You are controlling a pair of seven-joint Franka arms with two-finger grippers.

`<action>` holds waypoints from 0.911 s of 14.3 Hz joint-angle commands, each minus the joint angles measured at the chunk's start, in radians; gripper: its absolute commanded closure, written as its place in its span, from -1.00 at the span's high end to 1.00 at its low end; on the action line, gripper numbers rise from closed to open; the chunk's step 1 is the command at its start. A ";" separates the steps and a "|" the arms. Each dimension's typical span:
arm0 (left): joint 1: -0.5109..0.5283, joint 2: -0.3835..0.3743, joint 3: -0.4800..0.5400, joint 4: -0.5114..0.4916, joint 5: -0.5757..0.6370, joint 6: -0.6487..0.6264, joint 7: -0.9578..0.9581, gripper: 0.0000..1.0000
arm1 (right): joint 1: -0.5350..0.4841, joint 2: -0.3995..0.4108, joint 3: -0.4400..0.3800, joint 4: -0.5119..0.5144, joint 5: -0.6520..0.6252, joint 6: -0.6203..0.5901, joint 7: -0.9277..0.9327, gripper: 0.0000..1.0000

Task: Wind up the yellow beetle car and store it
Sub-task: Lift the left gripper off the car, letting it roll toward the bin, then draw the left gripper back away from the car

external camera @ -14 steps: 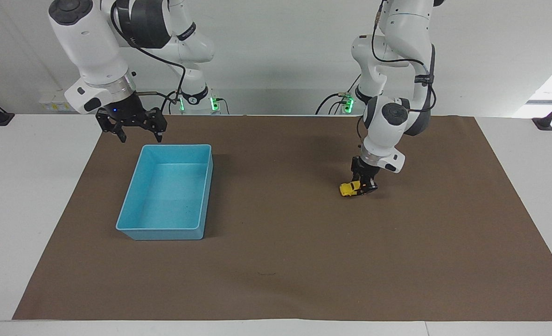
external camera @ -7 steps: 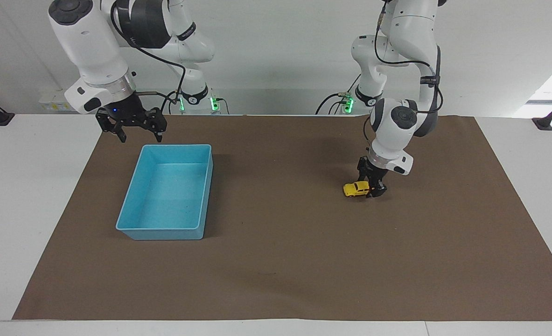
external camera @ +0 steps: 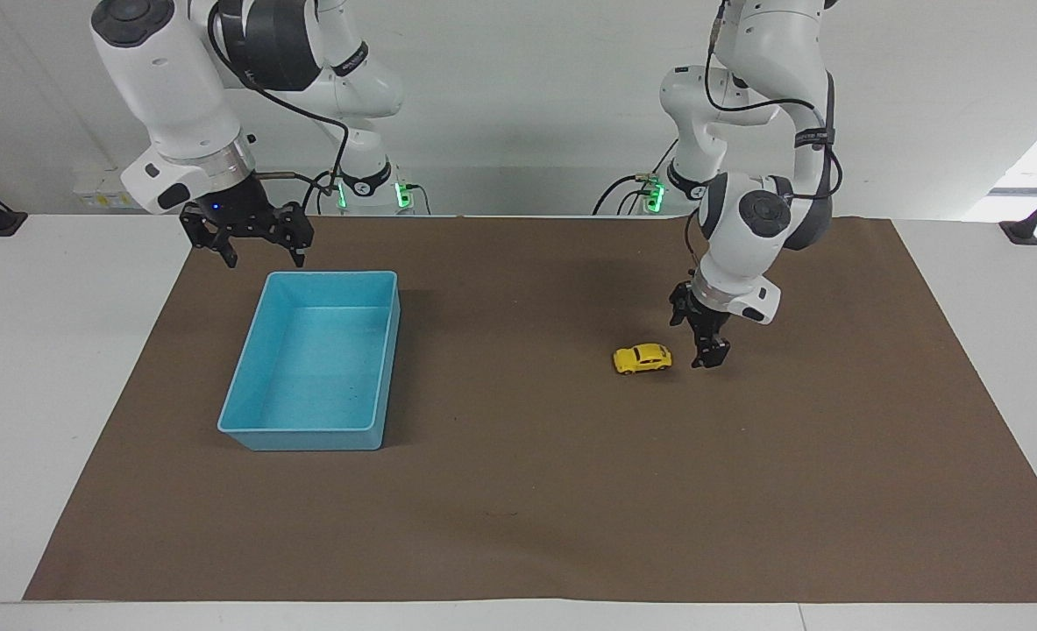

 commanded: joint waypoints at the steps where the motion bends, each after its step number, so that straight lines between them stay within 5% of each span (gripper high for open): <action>1: -0.012 0.001 0.009 0.024 0.003 -0.026 -0.007 1.00 | -0.015 -0.021 0.010 -0.020 0.007 0.008 0.014 1.00; 13: -0.002 -0.024 0.011 0.123 0.004 -0.032 0.027 1.00 | -0.016 -0.021 0.010 -0.020 0.004 0.010 0.007 1.00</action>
